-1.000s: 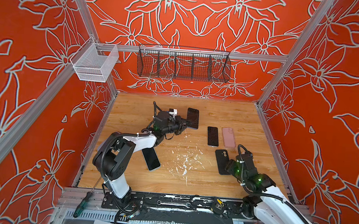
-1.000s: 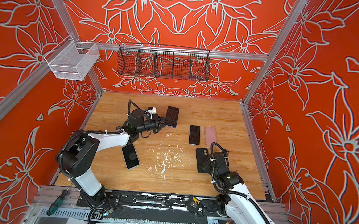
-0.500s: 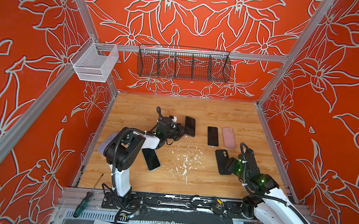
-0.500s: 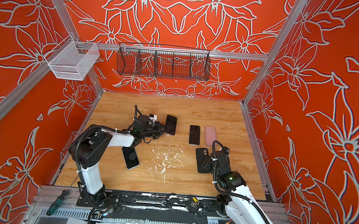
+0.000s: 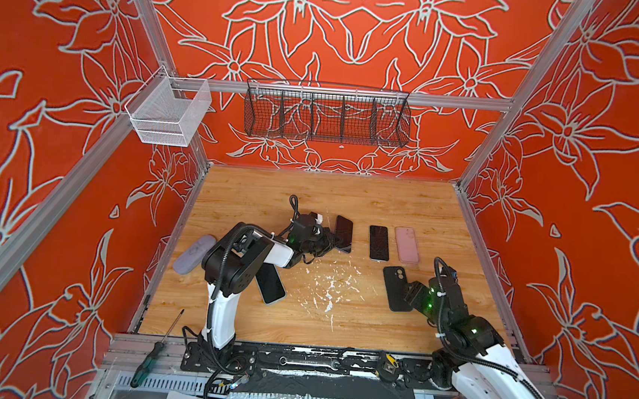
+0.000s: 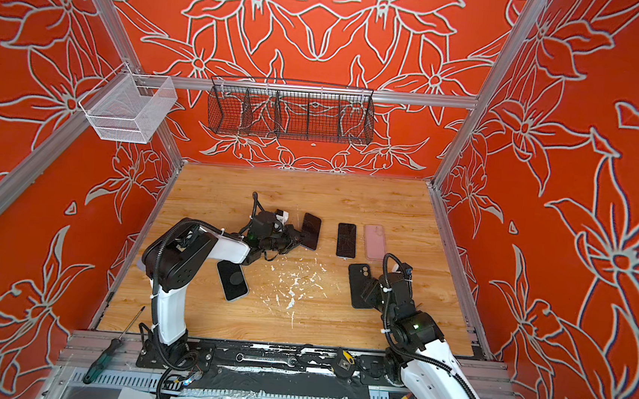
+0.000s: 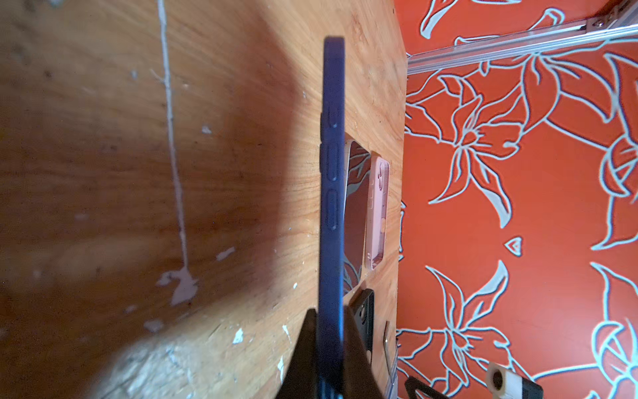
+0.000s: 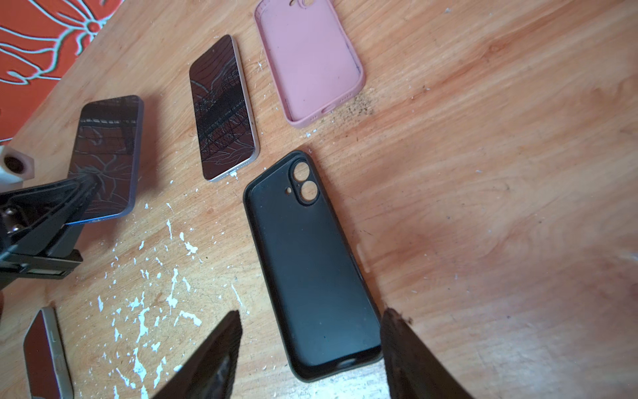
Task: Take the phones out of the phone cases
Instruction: 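Lower the bare blue phone toward the table with the left gripper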
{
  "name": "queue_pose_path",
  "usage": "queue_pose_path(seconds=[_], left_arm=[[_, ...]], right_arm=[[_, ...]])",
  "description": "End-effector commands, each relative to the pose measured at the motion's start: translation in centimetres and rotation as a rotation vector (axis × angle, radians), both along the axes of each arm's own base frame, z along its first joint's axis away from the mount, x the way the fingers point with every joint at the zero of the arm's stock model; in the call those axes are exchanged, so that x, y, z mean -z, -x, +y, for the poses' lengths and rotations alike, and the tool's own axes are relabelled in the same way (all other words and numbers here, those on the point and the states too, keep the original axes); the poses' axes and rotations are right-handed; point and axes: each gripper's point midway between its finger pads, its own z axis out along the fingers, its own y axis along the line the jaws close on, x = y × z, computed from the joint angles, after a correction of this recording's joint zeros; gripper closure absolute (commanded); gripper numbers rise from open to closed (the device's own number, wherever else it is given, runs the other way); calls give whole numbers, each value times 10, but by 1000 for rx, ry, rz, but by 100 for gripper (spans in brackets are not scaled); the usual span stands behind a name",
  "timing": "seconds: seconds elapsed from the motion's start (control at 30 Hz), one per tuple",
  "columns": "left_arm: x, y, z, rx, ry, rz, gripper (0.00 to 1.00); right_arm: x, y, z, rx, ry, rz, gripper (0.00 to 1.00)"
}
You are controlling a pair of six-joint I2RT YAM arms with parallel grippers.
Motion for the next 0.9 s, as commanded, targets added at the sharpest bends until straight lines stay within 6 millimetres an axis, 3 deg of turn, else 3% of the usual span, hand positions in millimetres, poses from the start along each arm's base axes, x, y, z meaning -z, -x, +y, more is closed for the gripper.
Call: queue_pose_path(seconds=[0.0, 0.27, 0.87], left_arm=[[-20, -13, -12, 17, 18, -91, 100], [-15, -15, -19, 26, -10, -86, 96], [15, -15, -27, -4, -61, -36, 94]], right_arm=[[13, 13, -4, 15, -6, 58, 34], [26, 22, 3, -24, -31, 104, 34], [14, 32, -7, 1, -29, 59, 34]])
